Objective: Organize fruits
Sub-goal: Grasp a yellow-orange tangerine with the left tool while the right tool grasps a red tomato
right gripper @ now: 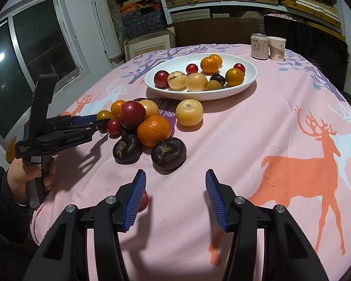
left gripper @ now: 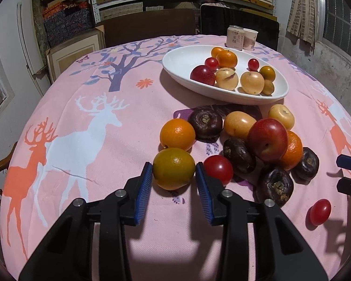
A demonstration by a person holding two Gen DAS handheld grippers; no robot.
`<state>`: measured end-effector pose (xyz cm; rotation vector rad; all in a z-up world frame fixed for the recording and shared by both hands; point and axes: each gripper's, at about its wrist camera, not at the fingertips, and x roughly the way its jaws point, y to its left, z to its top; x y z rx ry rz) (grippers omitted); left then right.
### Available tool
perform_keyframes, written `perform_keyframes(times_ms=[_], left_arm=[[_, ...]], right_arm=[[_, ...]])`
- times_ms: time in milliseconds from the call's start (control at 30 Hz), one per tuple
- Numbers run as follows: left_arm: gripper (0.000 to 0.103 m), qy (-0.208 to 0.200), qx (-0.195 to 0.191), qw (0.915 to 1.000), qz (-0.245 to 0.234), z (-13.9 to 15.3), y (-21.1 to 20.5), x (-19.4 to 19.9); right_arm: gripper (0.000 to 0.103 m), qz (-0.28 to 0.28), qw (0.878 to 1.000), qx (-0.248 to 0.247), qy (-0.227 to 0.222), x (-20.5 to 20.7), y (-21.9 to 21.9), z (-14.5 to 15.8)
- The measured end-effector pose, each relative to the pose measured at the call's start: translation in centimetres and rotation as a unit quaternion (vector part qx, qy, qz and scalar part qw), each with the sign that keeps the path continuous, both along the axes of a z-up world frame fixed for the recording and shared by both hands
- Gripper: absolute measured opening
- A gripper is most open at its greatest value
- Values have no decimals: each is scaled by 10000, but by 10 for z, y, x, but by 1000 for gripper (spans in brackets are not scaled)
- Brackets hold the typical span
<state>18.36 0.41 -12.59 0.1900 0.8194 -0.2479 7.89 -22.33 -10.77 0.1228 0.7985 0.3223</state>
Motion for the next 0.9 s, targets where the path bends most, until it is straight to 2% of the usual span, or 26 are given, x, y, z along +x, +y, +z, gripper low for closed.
perform_keyframes(times_ms=[200,400,767,833,867,900], left_arm=[[37,-157,-151,9997,87,5,7,-4],[37,-412,-491,9978,159,16,18,-14],[37,-383,-587,9975,126,16,20,-16],[37,-366,-602,9974,133,15,20,-15],[37,-367,-617,9973,139,15,21,-15],[37,-363,-630,9973,143,15,22,-15]], right_arm=[[53,95,9999,7,31,-2,5,-2],[53,397,9991,-67,97,-4,20,-6],[53,923,9952,-223,249,-6,56,-13],[46,915,9950,-325,224,-6,60,-15],[36,898,9952,-326,226,-6,60,-16],[32,892,9953,-280,237,-5,59,-17]])
